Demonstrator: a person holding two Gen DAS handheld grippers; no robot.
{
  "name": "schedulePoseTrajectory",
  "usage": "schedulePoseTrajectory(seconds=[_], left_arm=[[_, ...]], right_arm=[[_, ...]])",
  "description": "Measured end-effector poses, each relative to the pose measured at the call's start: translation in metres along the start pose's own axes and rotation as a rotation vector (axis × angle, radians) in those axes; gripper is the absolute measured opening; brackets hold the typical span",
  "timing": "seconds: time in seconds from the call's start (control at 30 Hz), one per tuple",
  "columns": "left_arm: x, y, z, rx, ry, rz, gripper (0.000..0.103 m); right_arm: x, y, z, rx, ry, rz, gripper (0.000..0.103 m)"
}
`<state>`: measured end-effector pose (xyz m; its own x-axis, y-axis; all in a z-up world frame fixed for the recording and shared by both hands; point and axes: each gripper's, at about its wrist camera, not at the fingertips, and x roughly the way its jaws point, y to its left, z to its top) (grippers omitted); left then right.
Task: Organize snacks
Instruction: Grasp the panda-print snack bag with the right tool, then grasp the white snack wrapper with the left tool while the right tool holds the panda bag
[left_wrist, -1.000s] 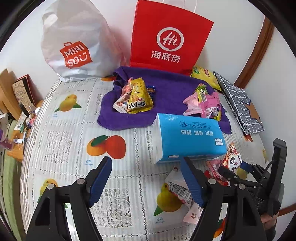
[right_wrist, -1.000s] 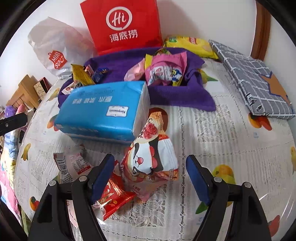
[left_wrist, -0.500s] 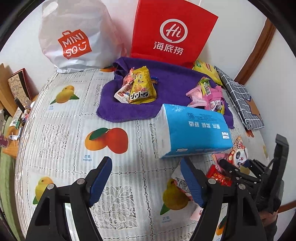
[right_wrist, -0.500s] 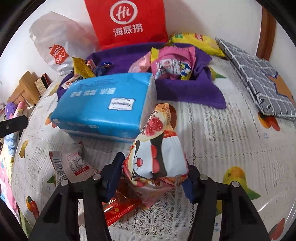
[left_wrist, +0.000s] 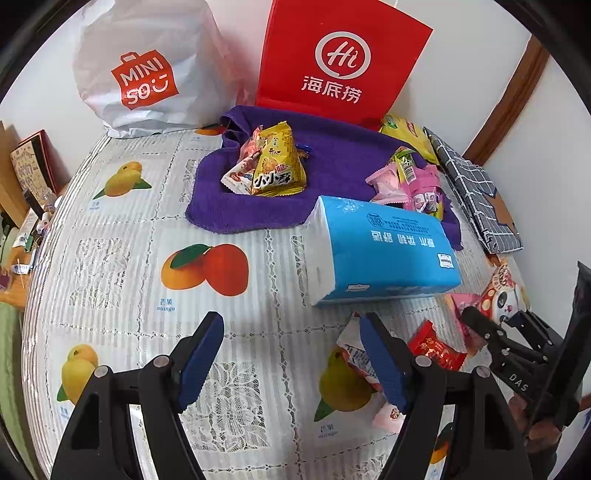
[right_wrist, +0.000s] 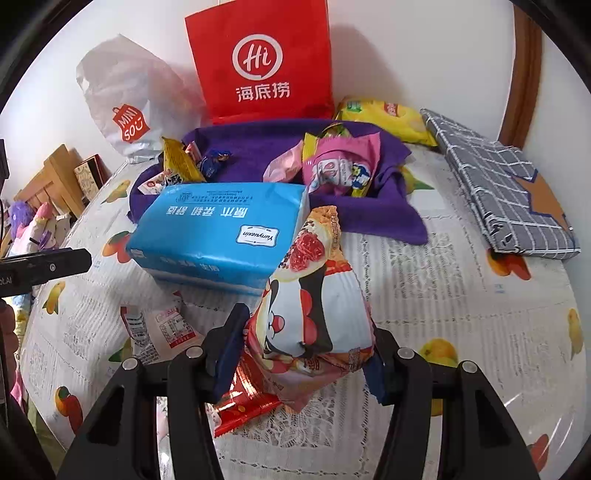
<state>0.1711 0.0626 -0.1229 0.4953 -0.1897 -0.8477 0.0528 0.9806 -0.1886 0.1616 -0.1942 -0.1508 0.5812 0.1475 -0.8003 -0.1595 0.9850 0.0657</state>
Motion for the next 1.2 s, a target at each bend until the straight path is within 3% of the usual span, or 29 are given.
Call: schedulePoseTrajectory(seconds=[0.7, 1.2], left_arm=[[-0.001, 0.002, -0.01, -0.002, 0.008, -0.018, 0.075], [0.014, 0.005, -0.015, 0.0, 0.04, -0.038, 0.075]], right_arm=[[-0.042, -0.001, 0.008, 0.055, -0.093, 0.009, 0.056], [-0.046, -0.011, 0.007, 0.099, -0.098, 0.002, 0.056]])
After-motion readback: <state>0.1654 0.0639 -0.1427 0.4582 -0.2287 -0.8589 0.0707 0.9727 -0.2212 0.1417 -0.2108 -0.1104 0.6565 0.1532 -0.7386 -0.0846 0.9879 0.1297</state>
